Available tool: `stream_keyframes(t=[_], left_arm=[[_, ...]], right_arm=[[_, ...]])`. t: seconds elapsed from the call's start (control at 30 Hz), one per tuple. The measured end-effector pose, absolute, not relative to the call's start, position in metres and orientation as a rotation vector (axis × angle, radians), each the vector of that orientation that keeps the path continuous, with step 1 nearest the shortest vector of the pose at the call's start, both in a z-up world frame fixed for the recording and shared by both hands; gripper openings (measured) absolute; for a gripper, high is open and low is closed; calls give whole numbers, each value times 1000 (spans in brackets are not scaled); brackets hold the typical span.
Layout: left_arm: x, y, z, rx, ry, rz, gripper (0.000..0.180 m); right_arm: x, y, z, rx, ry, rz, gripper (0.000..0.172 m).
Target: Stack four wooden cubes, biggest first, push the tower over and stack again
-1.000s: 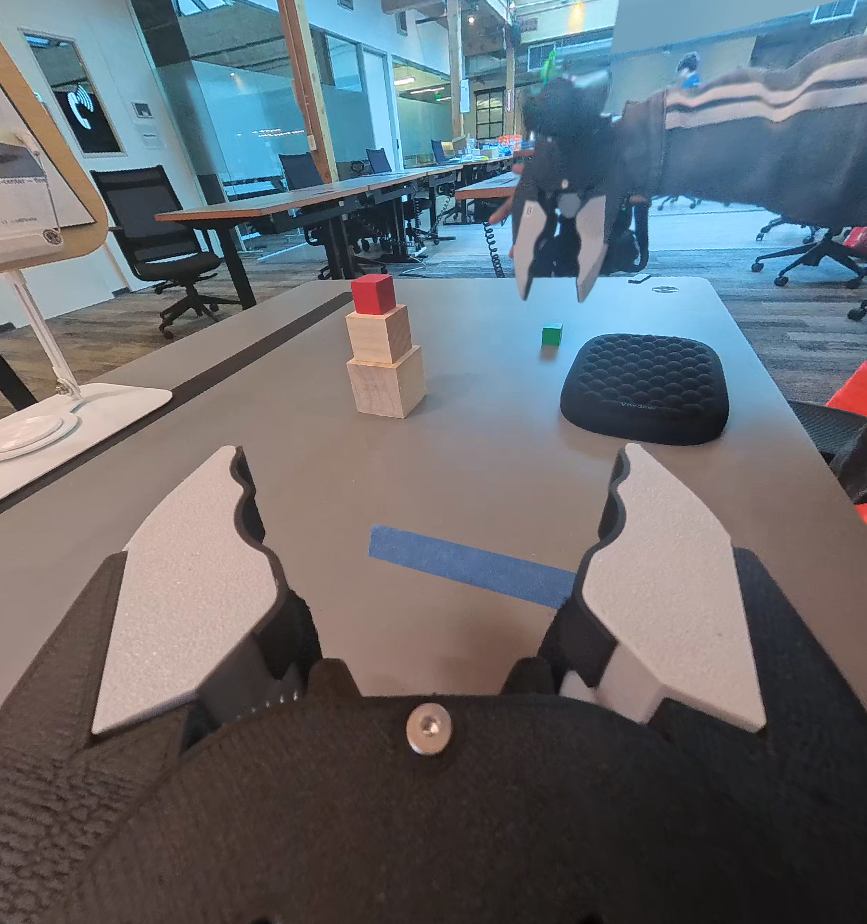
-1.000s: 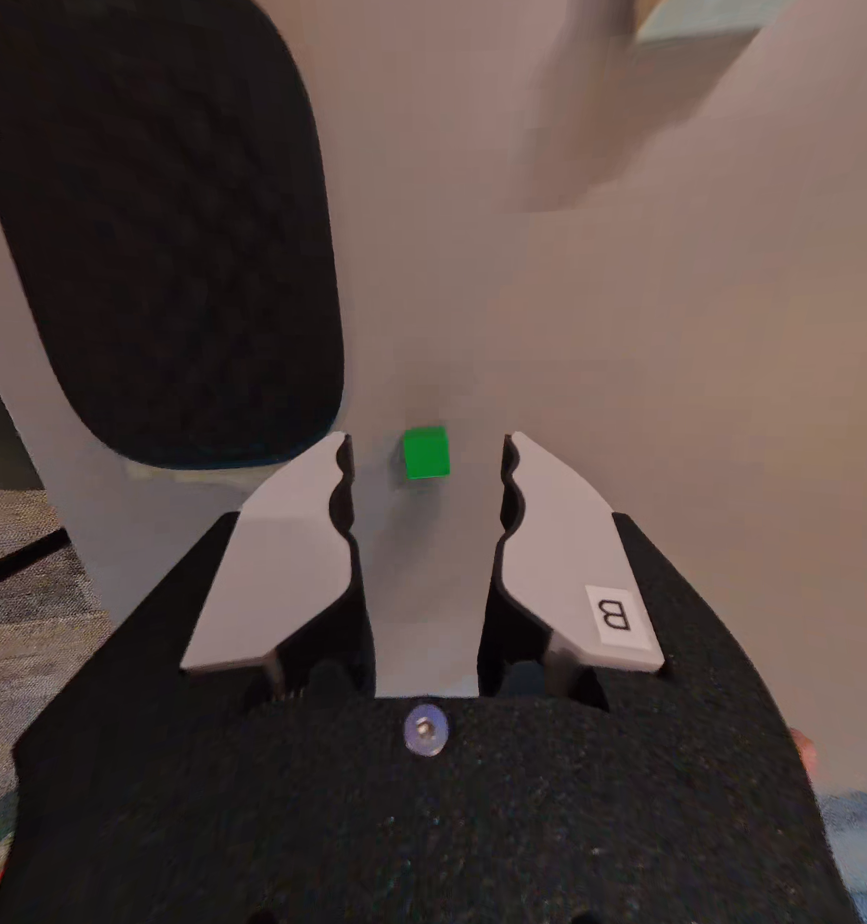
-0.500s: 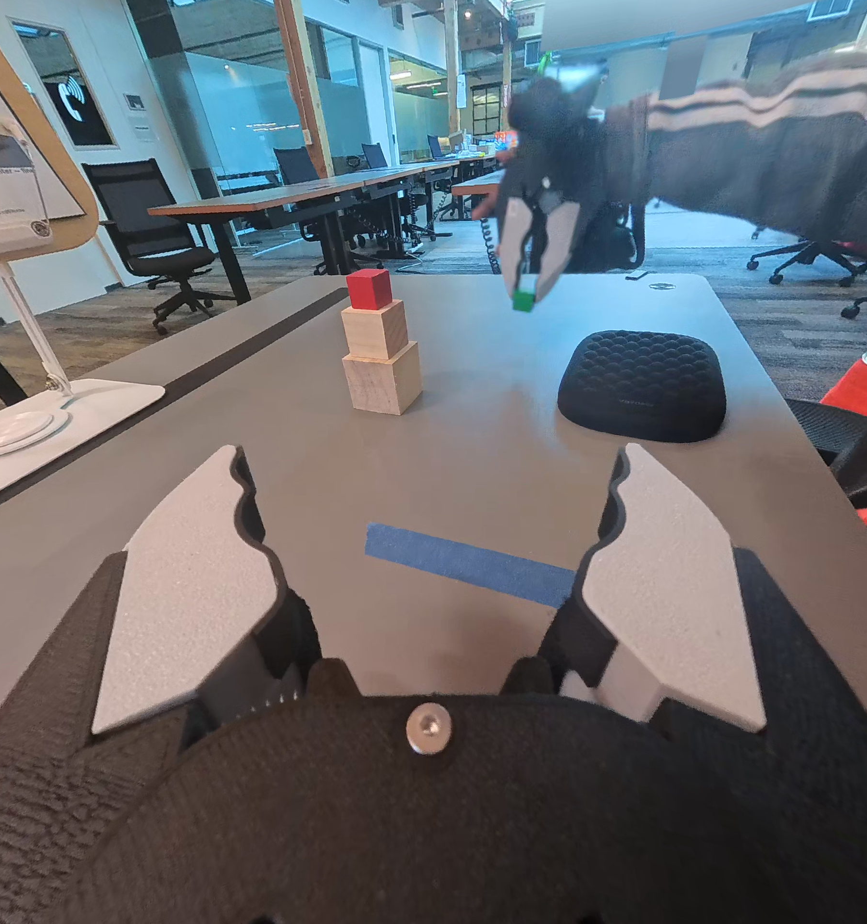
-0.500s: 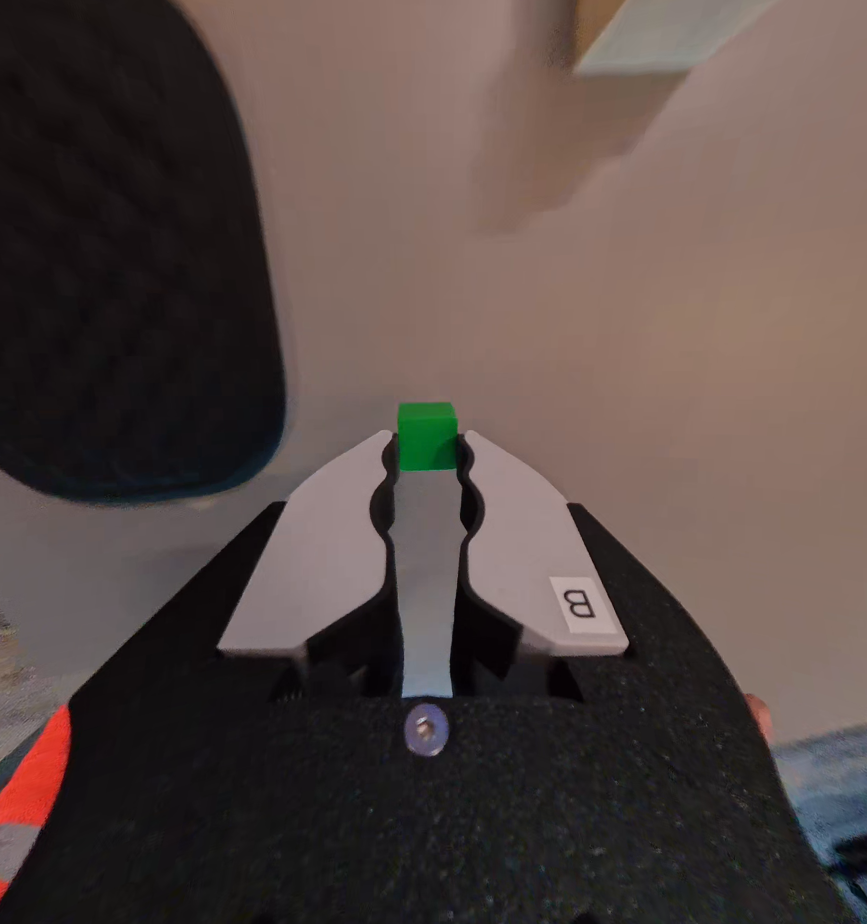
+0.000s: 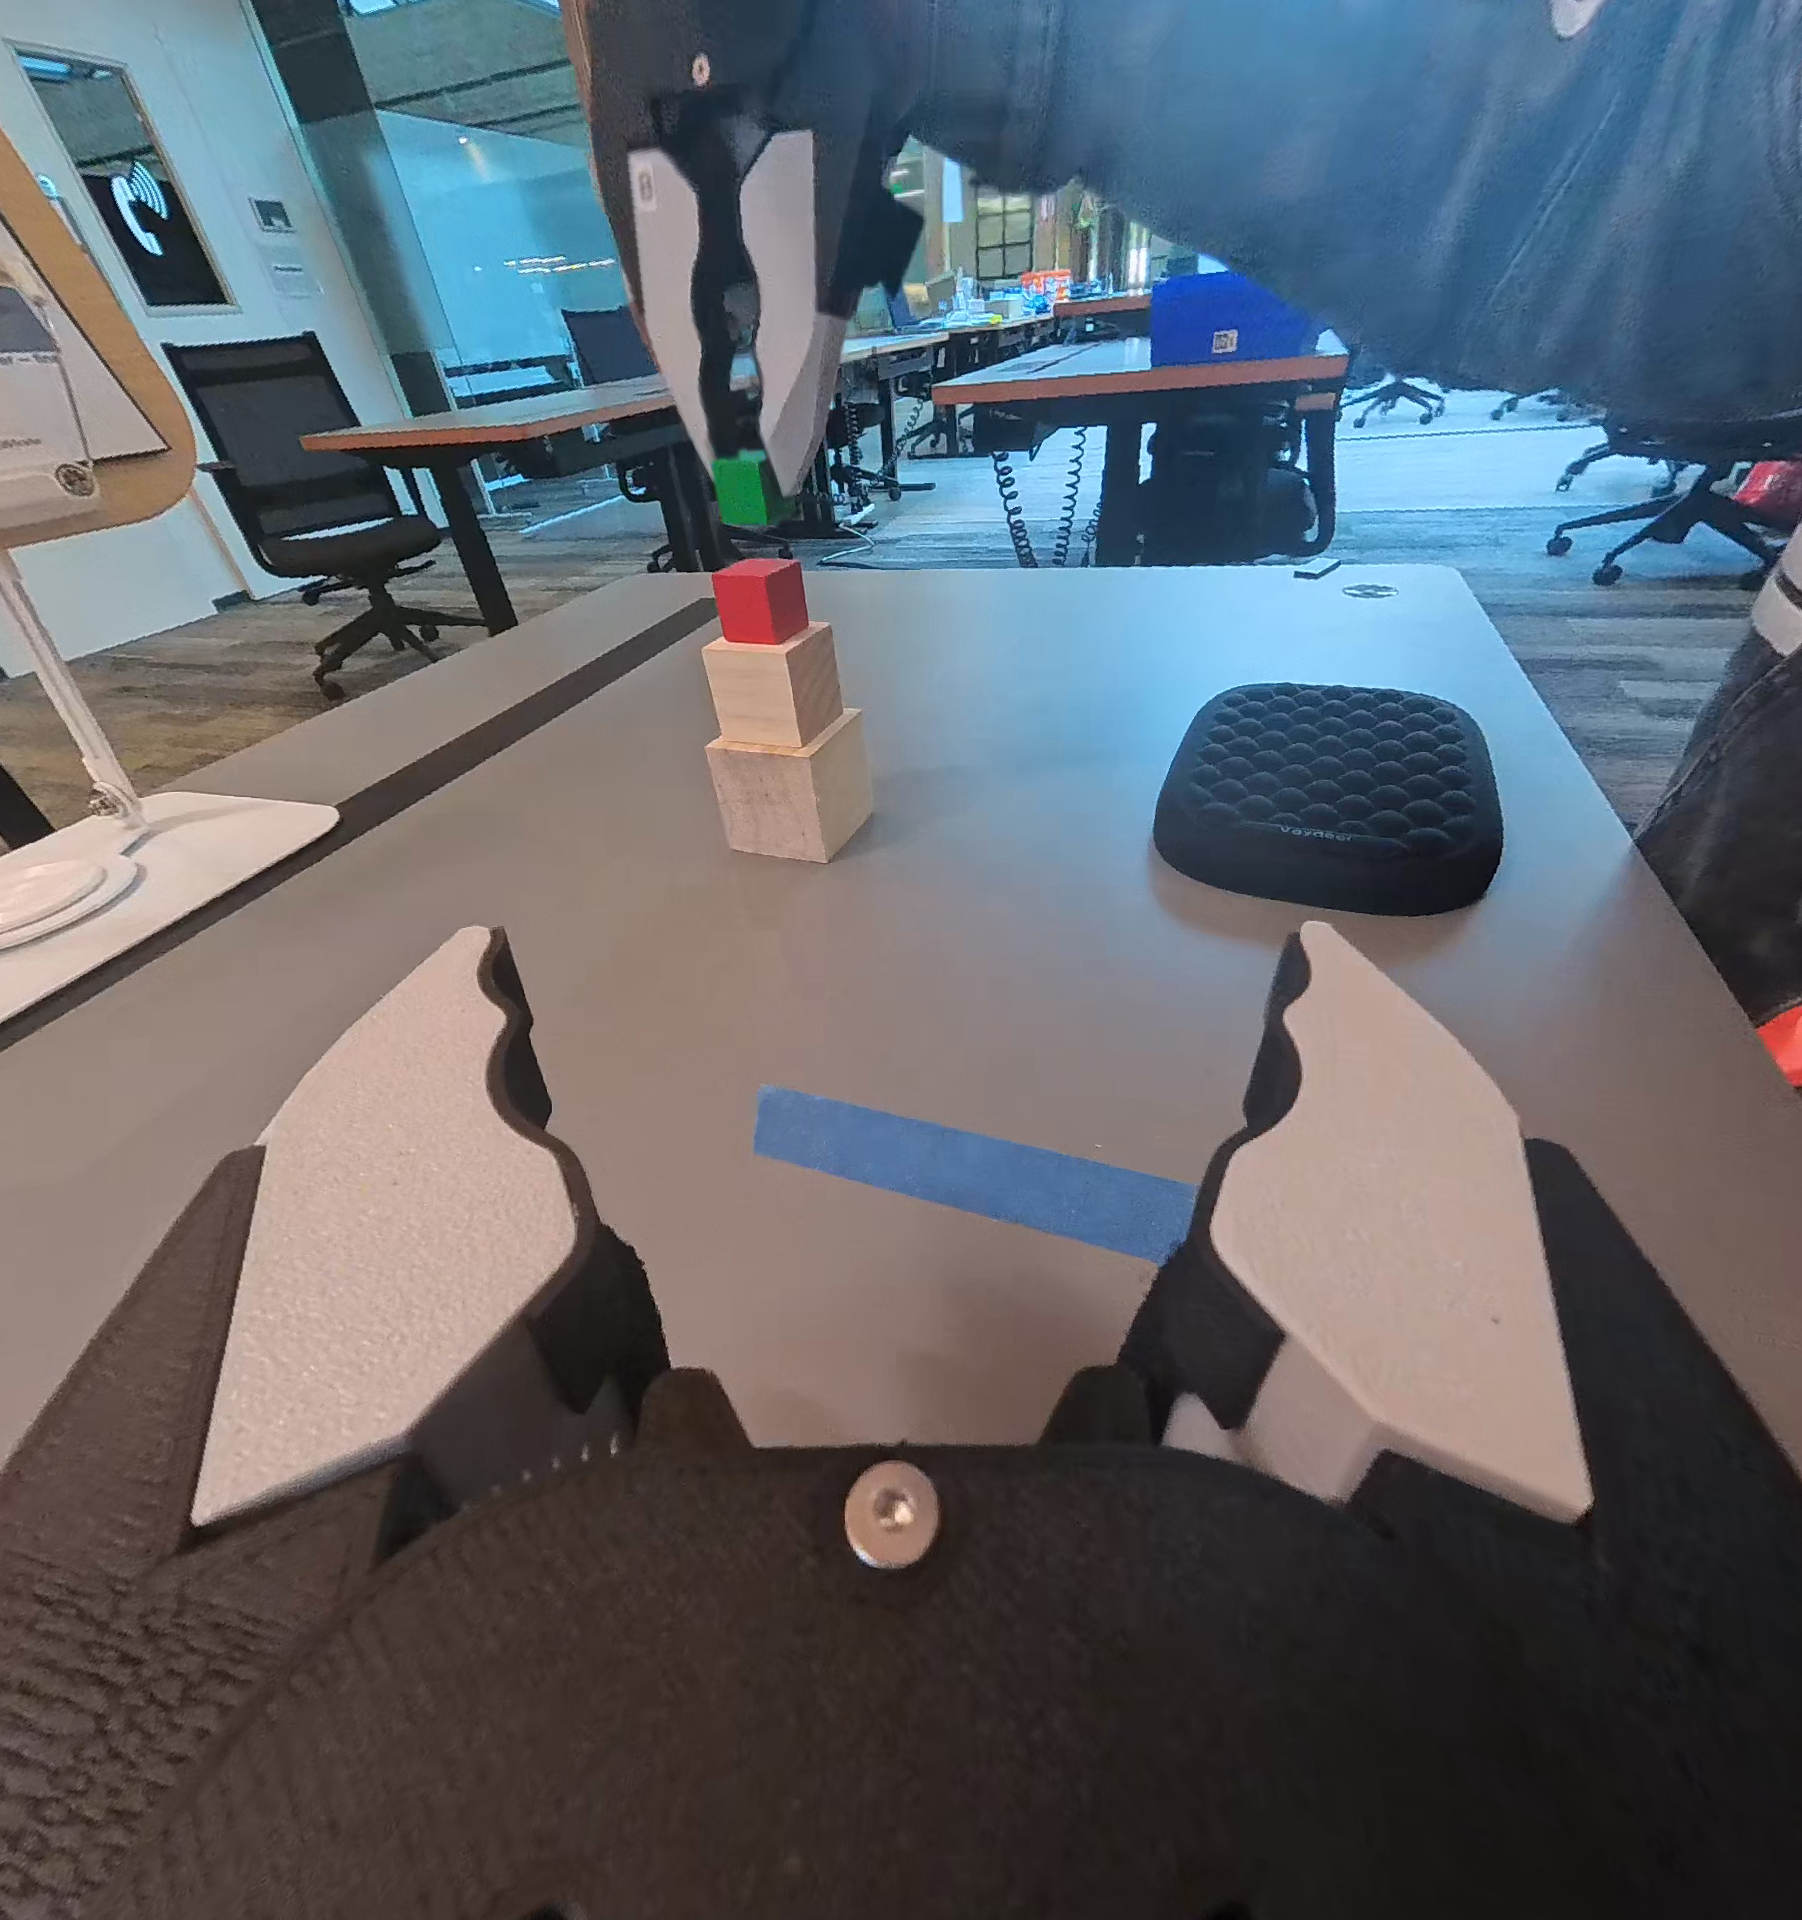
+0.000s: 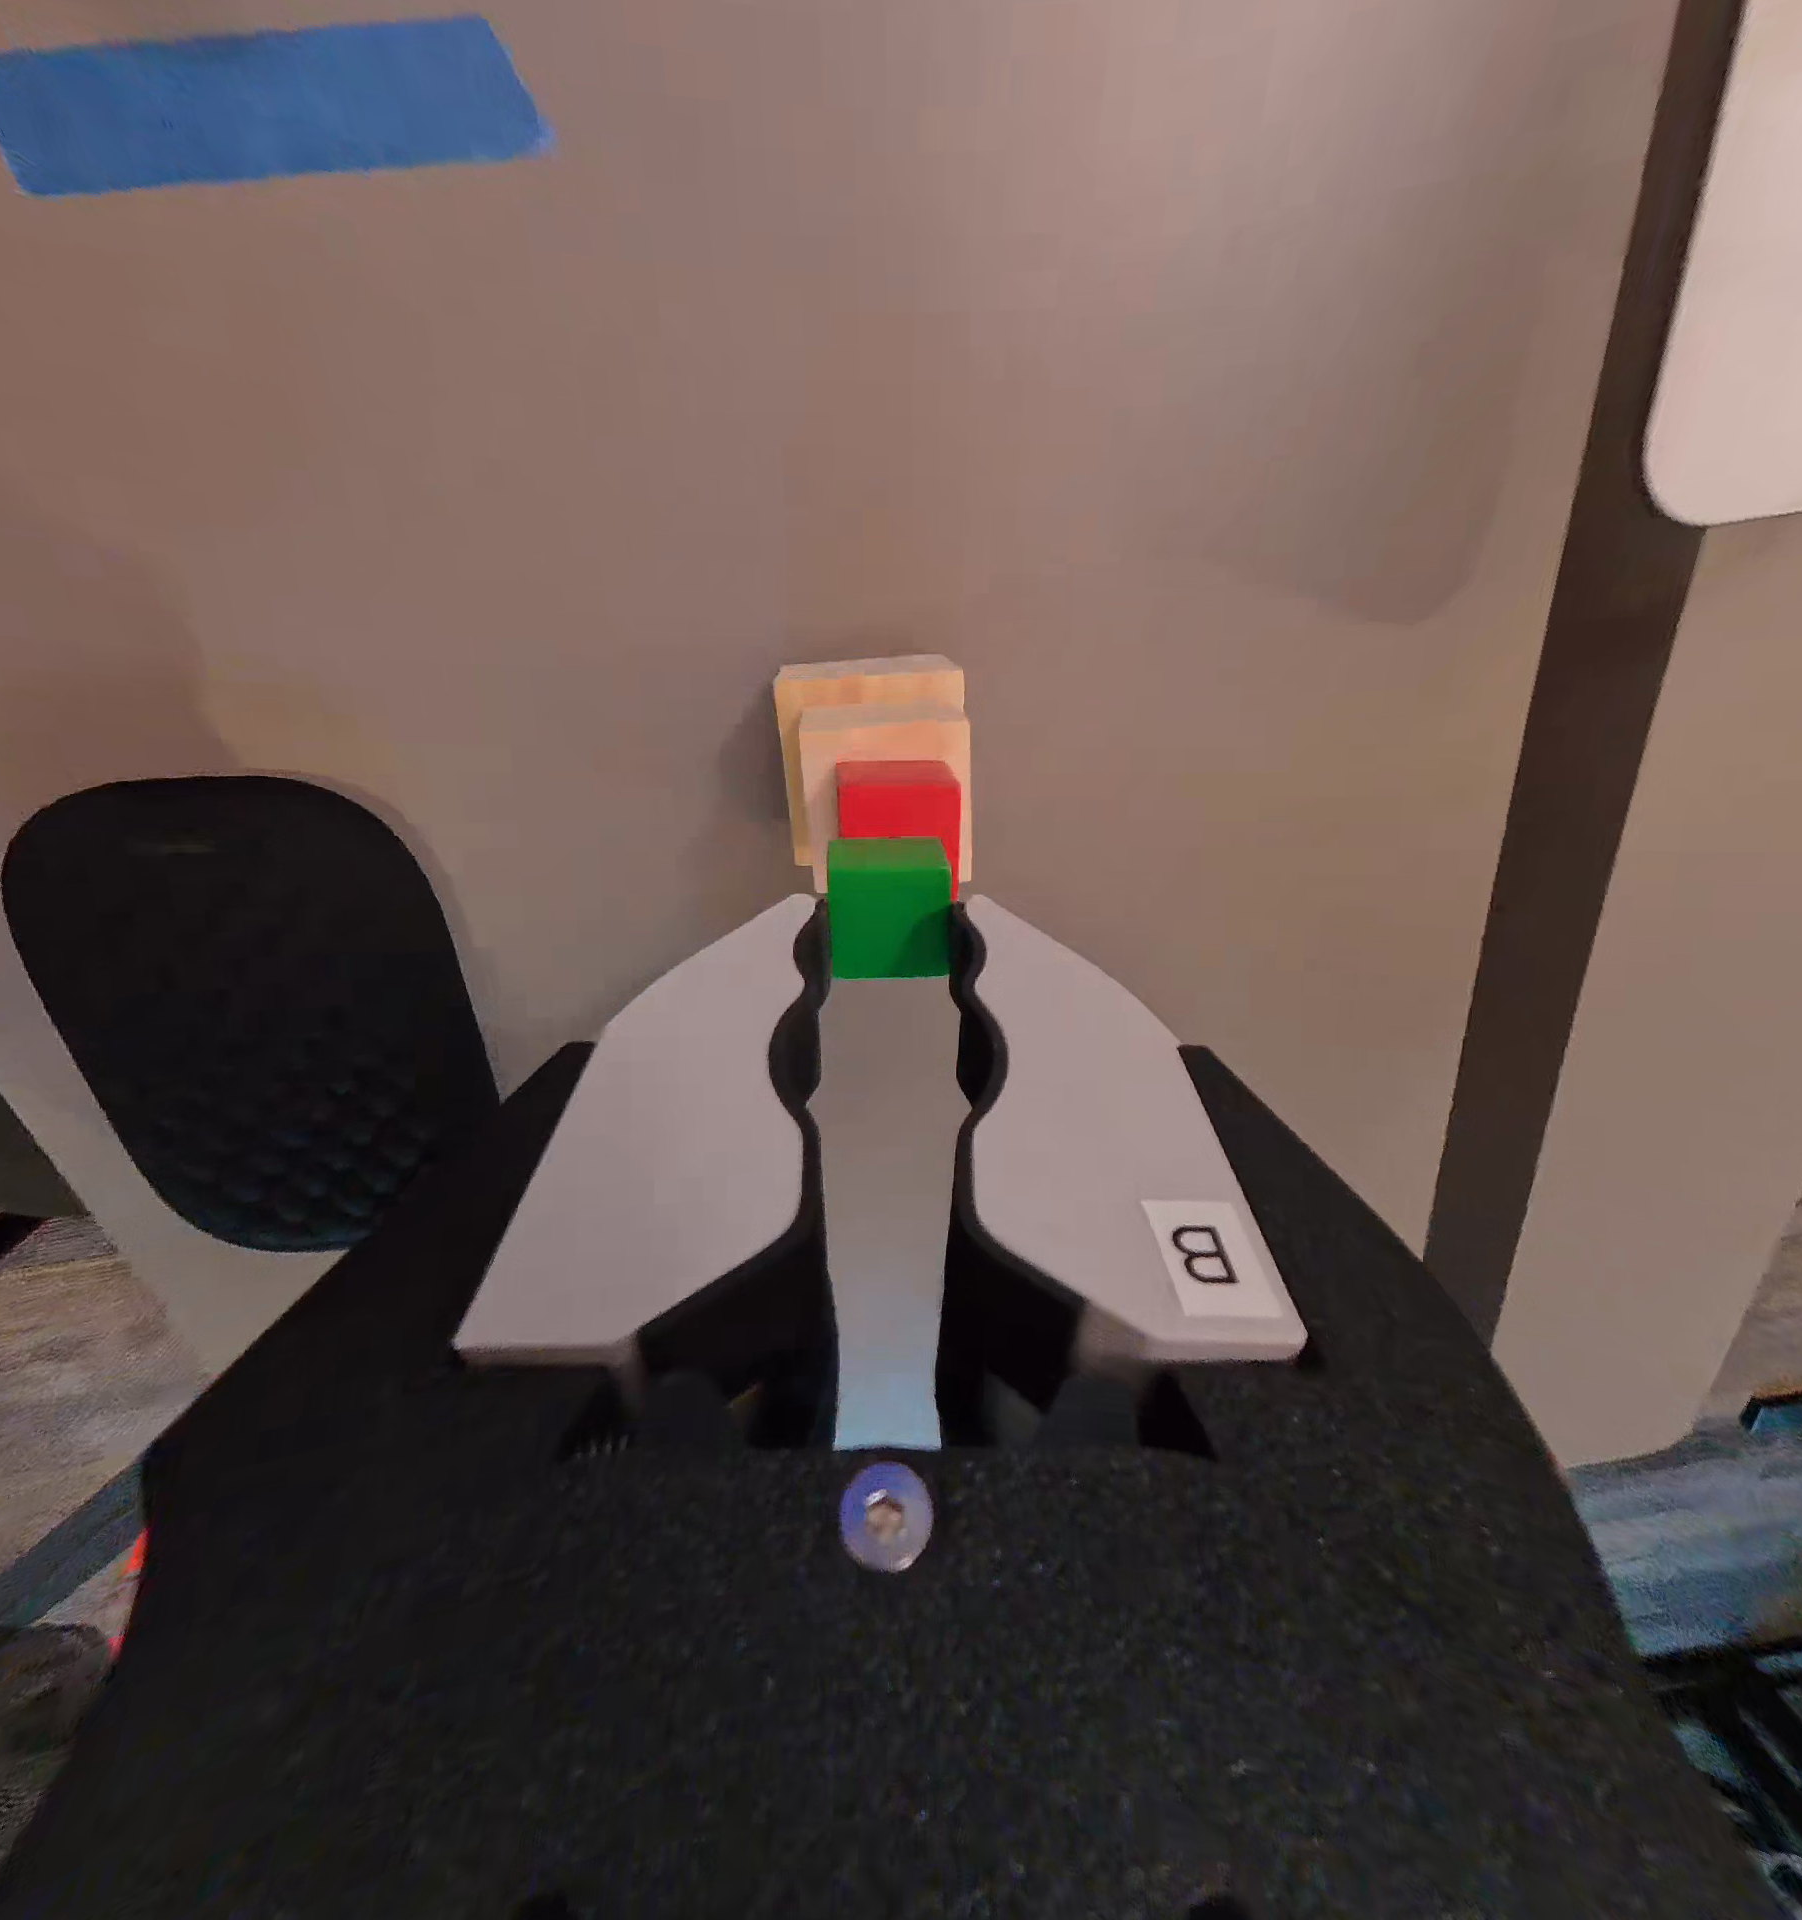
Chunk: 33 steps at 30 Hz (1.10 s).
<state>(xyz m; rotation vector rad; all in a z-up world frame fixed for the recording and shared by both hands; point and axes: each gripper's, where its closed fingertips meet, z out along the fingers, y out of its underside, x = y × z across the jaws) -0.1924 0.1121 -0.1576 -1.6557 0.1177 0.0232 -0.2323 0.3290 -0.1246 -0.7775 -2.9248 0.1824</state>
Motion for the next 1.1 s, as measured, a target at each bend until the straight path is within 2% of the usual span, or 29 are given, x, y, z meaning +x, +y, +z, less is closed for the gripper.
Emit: stream_keyframes(t=[0.47,0.63,0.7,0.77,0.8,0.83,0.9,1.1], left_arm=[[-193,112,-159,-1660,117,19,132],[-193,112,-159,-1661,115,17,132],[-194,112,-158,-1657,109,23,132],[-195,111,-157,-1653,102,26,133],[-196,111,-157,-1651,97,29,134],[-197,111,-156,-1649,93,33,135],[-199,111,-156,-1647,85,45,137],[-200,111,-157,-1650,78,51,138]], right_arm=[[-236,330,-141,-825,-2948,184,22],[-235,330,-133,-841,-2902,268,46],[-233,337,-129,-871,-2854,297,63],[-225,346,-129,-890,-2834,342,67],[-222,351,-131,-910,-2822,369,63],[-219,357,-134,-934,-2813,388,47],[-215,371,-147,-983,-2793,406,0],[-214,371,-194,-1040,-2840,515,0]])
